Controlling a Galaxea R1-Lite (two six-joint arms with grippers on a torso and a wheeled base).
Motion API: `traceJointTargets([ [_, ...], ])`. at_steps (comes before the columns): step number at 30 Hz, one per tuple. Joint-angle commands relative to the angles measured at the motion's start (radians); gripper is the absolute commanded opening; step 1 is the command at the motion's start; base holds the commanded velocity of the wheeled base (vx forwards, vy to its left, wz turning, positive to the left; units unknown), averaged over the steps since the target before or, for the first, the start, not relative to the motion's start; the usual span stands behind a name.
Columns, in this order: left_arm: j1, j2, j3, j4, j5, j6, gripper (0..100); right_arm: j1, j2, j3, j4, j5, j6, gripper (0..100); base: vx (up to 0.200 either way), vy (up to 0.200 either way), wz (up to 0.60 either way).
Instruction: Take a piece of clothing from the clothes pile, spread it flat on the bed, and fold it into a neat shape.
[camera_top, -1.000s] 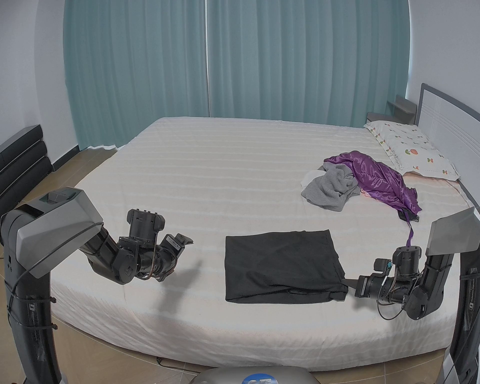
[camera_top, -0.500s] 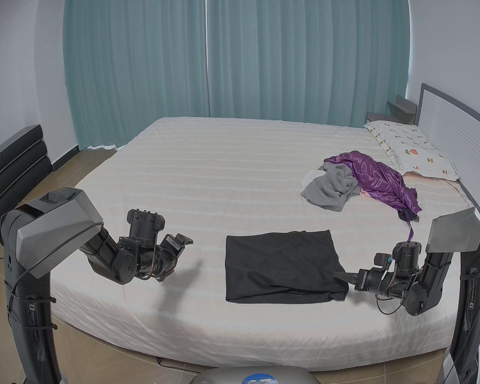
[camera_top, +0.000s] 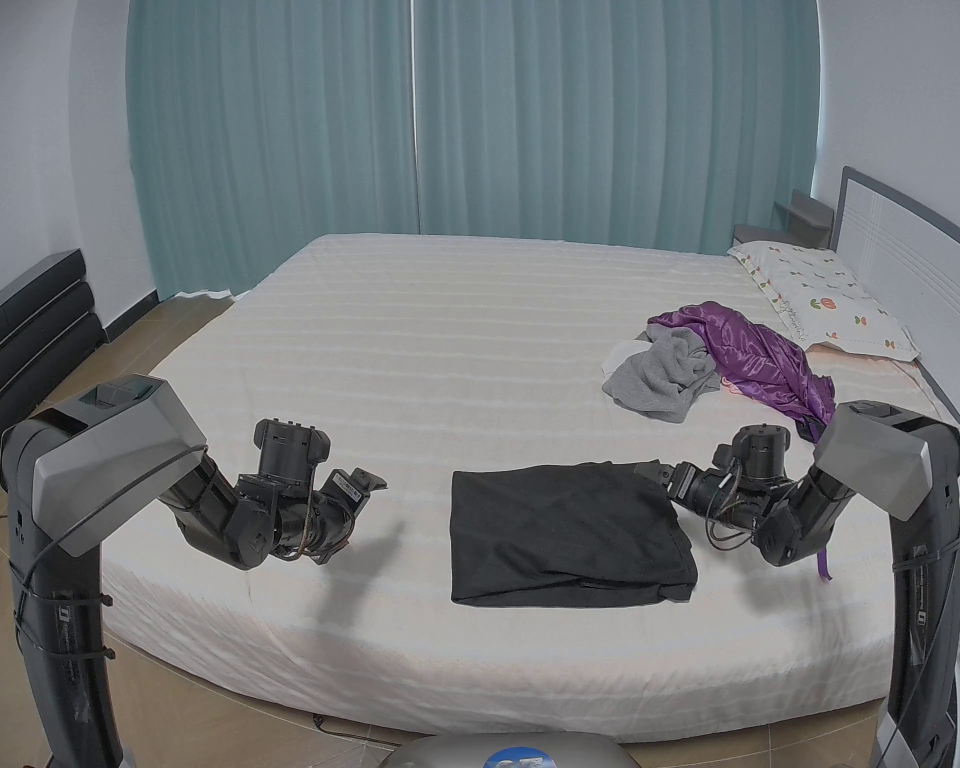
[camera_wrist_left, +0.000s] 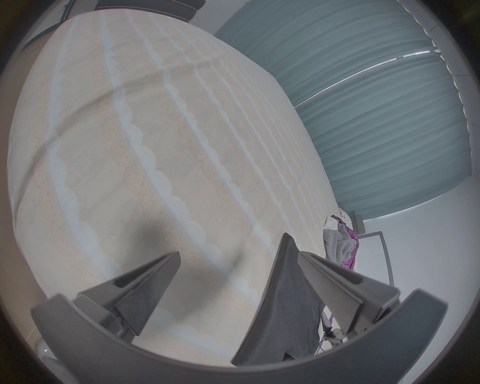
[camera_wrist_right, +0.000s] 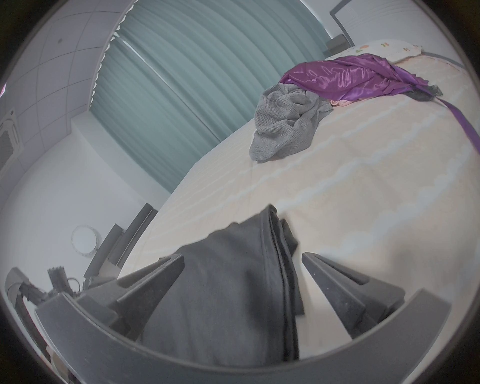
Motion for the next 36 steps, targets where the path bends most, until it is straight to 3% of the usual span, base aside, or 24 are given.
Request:
traceJointTargets([
  [1,0.000,-0.001,0.002,0.000,0.000,-0.001,100,0.022,0.121,-0.225,0.136,-0.035,0.042,100,0.000,0.000,0.00],
  [8,-0.003,0.001,0.003,0.000,0.000,0.004,100,0.019,0.167,-0.360,0.228,-0.043,0.055,100,0.000,0.000,0.00],
  [9,-0.003,0.003,0.003,0.000,0.000,0.005,100,0.019,0.174,-0.375,0.242,-0.055,0.055,0,0.000,0.000,0.00],
  [15,-0.006,0.003,0.003,0.000,0.001,0.005,100,0.023,0.188,-0.454,0.269,-0.118,0.056,0,0.000,0.000,0.00],
  [36,-0.008,0.003,0.003,0.000,0.001,0.007,100,-0.001,0.201,-0.527,0.326,-0.129,0.058,0,0.000,0.000,0.00],
])
